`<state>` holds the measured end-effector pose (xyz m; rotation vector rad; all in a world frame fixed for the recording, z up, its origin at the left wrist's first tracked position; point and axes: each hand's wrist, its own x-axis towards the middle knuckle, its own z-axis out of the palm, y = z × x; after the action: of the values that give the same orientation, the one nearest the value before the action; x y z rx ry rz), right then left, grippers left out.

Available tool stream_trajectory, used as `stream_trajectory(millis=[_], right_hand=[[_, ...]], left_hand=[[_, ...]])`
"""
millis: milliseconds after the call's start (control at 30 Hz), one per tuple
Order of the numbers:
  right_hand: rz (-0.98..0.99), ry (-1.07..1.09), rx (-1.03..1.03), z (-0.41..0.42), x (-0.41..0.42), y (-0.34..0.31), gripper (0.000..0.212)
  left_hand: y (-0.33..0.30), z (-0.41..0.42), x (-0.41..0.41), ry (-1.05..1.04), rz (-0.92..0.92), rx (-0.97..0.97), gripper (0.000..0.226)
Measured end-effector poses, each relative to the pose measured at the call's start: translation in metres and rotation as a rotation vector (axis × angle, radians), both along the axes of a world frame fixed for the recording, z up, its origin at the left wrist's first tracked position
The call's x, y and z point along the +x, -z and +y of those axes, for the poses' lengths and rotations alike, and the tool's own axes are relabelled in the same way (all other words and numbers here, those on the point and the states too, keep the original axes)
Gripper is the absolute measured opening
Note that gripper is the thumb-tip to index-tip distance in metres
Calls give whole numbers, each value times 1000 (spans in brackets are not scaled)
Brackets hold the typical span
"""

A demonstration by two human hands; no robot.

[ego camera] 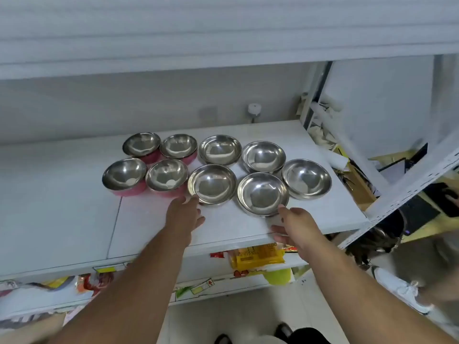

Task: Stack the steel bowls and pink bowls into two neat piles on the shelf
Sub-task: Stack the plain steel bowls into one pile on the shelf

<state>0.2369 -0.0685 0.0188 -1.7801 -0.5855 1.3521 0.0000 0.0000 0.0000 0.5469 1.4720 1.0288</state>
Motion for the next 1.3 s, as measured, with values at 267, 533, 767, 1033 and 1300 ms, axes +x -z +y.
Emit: stream_trajectory(millis=[267,533,767,1033,1300], right_hand=[[52,-2,-5,9,9,11,29],[104,-16,11,11,16,14,21],[21,3,29,10,10,5,14],[-43,61,151,1,9,-16,13],[111,-59,179,16,-19,-41,13]], left_hand=[[7,9,1,61,29,21,30],[11,9,3,60,-13,33,39],[11,0,-1,38,-14,34,31],[12,-14,-8,34,-13,41,36],[10,-30,2,75,-69,41,38]])
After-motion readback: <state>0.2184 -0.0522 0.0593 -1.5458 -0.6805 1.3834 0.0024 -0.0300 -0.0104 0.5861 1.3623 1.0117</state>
